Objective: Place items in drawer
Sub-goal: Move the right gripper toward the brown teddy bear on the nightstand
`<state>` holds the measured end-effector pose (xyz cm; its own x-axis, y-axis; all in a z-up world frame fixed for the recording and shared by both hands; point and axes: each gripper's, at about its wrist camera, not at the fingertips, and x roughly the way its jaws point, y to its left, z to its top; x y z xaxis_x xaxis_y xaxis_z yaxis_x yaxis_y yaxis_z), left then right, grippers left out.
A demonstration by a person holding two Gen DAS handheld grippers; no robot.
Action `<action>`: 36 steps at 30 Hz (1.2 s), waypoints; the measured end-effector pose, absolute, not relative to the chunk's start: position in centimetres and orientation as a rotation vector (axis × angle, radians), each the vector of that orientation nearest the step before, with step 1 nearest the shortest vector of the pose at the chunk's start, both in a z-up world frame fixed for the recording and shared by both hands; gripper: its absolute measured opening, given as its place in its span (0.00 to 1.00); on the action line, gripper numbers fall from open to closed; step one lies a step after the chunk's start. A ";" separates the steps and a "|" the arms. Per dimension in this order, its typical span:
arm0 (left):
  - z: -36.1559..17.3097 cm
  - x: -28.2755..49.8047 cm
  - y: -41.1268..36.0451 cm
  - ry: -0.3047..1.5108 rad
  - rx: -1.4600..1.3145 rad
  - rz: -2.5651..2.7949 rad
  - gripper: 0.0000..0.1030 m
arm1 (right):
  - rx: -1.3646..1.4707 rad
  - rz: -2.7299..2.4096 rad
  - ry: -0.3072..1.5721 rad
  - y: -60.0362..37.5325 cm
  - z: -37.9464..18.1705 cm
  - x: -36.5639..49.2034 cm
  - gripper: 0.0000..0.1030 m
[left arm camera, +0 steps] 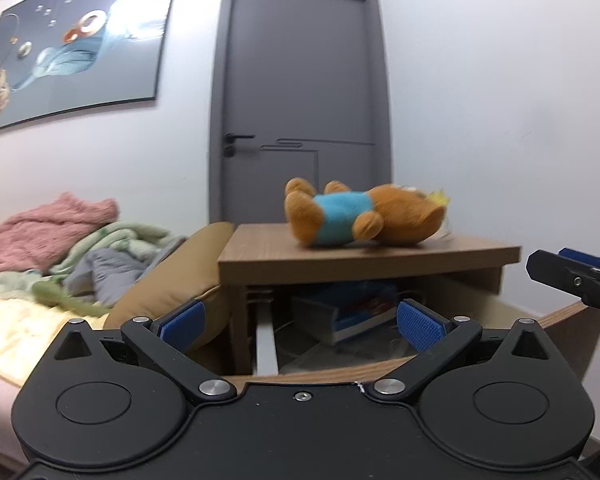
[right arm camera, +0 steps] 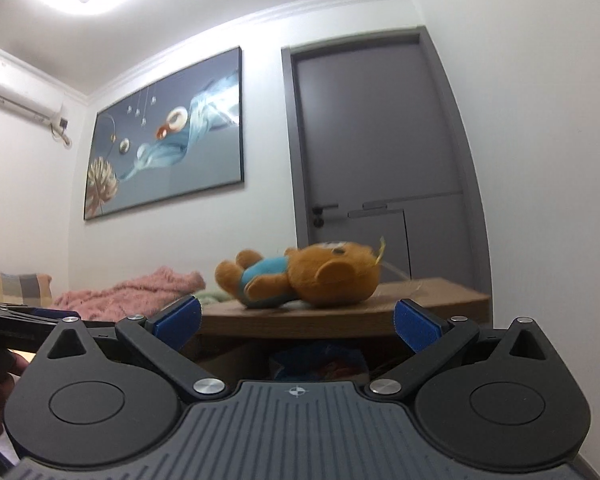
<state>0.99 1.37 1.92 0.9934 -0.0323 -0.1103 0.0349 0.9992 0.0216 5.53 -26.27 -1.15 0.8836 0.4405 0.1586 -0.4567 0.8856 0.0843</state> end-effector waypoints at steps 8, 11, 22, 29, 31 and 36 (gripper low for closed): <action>1.9 1.4 0.3 0.070 0.036 0.011 0.99 | 0.088 0.472 -0.093 -23.6 -1.7 5.4 1.00; 1.9 1.8 0.3 0.075 0.022 0.019 0.99 | 0.091 0.432 -0.076 -23.2 -1.9 5.9 1.00; 1.6 2.4 0.0 0.105 0.026 0.018 0.99 | 0.113 0.409 -0.071 -23.8 -2.1 5.7 1.00; 1.6 2.5 0.1 0.110 0.022 0.018 0.99 | 0.107 0.399 -0.066 -24.0 -2.1 5.6 1.00; 1.5 2.5 0.1 0.113 0.021 0.021 0.99 | 0.109 0.401 -0.063 -24.0 -2.1 5.6 1.00; 1.5 2.6 0.2 0.116 0.020 0.029 0.99 | 0.110 0.400 -0.058 -24.0 -2.2 5.7 1.00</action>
